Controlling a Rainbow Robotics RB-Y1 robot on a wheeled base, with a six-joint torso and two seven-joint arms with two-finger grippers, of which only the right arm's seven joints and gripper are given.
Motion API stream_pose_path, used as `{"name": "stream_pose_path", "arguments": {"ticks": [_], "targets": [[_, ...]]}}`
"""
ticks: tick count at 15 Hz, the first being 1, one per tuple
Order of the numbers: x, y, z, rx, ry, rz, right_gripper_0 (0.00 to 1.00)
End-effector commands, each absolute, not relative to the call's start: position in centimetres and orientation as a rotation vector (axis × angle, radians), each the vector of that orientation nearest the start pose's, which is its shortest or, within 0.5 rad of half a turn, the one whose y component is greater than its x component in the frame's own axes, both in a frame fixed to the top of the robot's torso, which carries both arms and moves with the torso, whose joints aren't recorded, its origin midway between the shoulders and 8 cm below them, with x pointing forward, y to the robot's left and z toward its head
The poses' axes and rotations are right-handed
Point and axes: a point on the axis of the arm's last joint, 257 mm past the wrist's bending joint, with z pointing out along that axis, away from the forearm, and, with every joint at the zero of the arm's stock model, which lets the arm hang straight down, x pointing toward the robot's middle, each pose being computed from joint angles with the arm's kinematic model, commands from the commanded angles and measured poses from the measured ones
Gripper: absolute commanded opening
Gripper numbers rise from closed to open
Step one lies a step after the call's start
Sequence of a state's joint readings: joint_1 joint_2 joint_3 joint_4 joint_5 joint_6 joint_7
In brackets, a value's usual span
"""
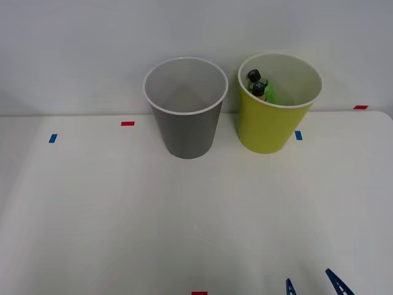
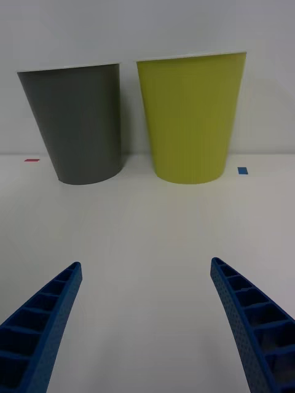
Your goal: Put cans in the gray bin, plastic bottles in the light green bin
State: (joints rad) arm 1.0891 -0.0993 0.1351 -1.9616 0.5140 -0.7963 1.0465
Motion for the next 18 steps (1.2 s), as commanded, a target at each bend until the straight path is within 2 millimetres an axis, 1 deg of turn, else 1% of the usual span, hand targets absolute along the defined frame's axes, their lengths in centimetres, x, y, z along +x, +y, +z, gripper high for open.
{"name": "stream_pose_path", "arguments": {"ticks": [1, 3, 5, 6, 8, 9, 12, 18], "targets": [[21.3, -19.8, -26.6, -0.144, 1.539, 0.205, 0.71], [20.8, -19.2, -27.1, -0.148, 1.521, 0.241, 0.71], [20.7, -19.0, -26.8, -0.176, 1.491, 0.238, 0.71], [20.5, -19.0, -26.8, -0.210, 1.477, 0.222, 0.71], [19.9, -19.6, -27.2, -0.281, 1.456, 0.122, 0.71], [19.5, -19.9, -27.8, -0.284, 1.463, 0.107, 0.71], [18.5, -20.2, -28.0, -0.264, 1.442, 0.132, 0.71], [18.4, -20.5, -28.1, -0.260, 1.447, 0.135, 0.71]]}}
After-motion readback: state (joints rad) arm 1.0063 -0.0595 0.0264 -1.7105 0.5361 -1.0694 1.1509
